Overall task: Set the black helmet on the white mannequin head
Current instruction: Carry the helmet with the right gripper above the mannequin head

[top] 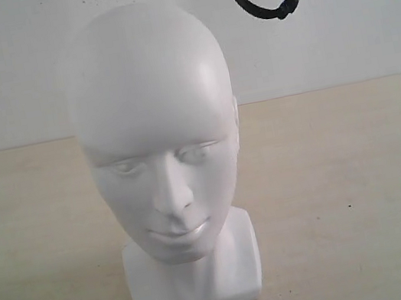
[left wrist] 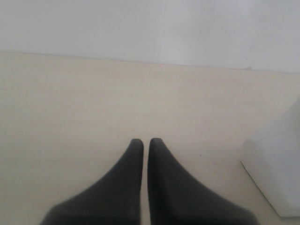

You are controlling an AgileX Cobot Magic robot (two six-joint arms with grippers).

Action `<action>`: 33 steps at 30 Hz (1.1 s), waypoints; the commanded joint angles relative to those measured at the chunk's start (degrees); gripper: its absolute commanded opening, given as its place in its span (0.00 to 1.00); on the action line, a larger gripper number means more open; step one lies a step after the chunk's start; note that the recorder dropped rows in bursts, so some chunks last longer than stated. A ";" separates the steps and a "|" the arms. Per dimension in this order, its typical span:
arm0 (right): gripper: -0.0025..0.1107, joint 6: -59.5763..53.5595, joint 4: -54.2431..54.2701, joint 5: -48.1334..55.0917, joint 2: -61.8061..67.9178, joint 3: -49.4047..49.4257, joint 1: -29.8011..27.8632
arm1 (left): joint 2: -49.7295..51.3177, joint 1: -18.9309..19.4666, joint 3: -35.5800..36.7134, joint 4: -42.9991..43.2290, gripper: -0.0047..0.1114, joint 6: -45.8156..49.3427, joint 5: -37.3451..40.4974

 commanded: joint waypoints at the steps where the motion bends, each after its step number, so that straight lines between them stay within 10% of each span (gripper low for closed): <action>1: 0.02 -3.13 0.42 -3.04 -0.21 -3.71 2.71 | -0.18 0.15 0.21 0.06 0.08 0.29 0.03; 33: 0.02 -9.96 2.68 -13.53 12.06 -6.47 18.07 | -0.18 0.15 0.21 0.06 0.08 0.29 0.03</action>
